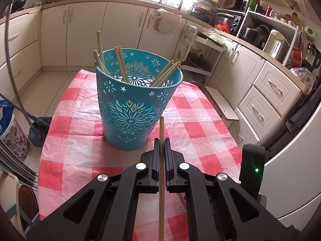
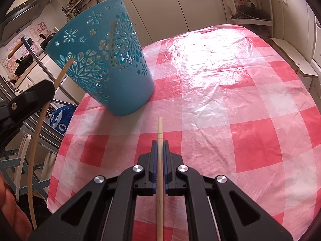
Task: Organize utensils
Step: 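Lift the stick in the left tool over the bin rim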
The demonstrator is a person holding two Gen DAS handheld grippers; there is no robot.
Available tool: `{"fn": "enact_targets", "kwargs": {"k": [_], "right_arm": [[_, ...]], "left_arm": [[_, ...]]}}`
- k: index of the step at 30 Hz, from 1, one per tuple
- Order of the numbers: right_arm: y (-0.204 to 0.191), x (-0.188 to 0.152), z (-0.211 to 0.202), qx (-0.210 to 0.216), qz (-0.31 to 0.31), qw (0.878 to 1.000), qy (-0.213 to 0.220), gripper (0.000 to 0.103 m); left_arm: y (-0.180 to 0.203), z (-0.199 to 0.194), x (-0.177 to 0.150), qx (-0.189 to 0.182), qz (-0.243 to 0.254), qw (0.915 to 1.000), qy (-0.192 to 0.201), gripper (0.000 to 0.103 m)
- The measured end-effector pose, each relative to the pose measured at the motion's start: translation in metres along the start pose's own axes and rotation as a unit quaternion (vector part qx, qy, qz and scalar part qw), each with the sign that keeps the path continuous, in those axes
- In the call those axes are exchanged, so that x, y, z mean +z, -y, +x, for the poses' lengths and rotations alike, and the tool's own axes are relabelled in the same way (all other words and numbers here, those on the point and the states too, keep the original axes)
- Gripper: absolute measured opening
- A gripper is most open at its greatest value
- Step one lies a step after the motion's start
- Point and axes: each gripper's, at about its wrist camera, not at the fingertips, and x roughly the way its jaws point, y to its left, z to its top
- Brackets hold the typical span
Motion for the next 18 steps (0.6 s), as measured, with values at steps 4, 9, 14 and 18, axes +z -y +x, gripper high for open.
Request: {"fn": "enact_targets", "kwargs": {"k": [4,9,14,18], "right_arm": [[0.002,0.000,0.000,0.002,0.003,1.000,0.000,0.006],[0.004,0.000,-0.001,0.007,0.007,1.000,0.001,0.006],[0.001,0.000,-0.003,0.015,0.008,1.000,0.004,0.006],[0.001,0.000,-0.006,0.022,0.010,1.000,0.008,0.006]], "left_arm": [[-0.001,-0.001,0.002,-0.002,-0.003,1.0000,0.002,0.004],[-0.010,-0.009,0.010,-0.013,-0.015,0.9997,0.015,0.004],[-0.030,-0.023,0.023,-0.030,-0.044,0.9979,0.036,0.004],[-0.044,-0.027,0.030,-0.055,-0.072,0.9953,0.035,0.004]]}}
